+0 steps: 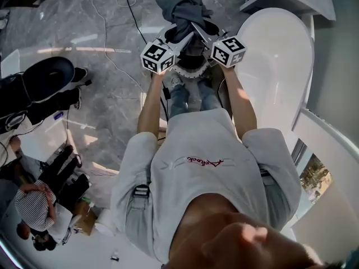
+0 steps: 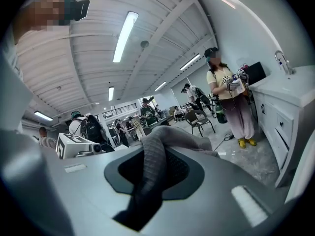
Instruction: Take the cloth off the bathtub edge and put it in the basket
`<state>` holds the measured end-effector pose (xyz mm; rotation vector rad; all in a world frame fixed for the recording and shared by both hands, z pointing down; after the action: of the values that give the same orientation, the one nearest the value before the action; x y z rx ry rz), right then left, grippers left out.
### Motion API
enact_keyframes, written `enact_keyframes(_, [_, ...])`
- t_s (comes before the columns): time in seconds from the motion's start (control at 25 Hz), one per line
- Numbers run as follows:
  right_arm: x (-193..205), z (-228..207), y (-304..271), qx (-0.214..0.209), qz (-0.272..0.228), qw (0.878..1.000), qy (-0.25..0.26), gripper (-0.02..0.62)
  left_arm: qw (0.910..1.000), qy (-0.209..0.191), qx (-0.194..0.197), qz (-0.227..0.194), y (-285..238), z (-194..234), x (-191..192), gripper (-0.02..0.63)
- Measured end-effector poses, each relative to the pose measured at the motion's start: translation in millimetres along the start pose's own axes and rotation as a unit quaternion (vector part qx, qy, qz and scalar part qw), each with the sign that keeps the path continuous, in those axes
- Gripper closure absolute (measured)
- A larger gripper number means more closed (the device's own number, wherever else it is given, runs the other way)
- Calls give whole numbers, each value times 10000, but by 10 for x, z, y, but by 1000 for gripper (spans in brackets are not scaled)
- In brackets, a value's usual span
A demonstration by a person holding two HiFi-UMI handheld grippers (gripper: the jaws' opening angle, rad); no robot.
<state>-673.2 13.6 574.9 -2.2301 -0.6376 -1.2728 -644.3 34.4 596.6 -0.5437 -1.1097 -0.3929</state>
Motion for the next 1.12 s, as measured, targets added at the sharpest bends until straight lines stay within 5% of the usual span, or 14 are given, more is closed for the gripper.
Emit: enact_keyframes(1.12, [2105,-620,4,173,1310,9824,-1318,518,9808,1614,-105,1088,-151,170,2077,442])
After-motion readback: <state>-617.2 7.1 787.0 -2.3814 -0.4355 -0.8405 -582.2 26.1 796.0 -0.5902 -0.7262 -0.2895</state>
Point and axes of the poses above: the fingertips, and each gripper's own axes: y backward along the fingers, z to its left, x out of its underside, the point moved 1 cm from there along y, backward along the fingers, and after that the axes turned 2 degrees about -x, right-handed, at the moved point
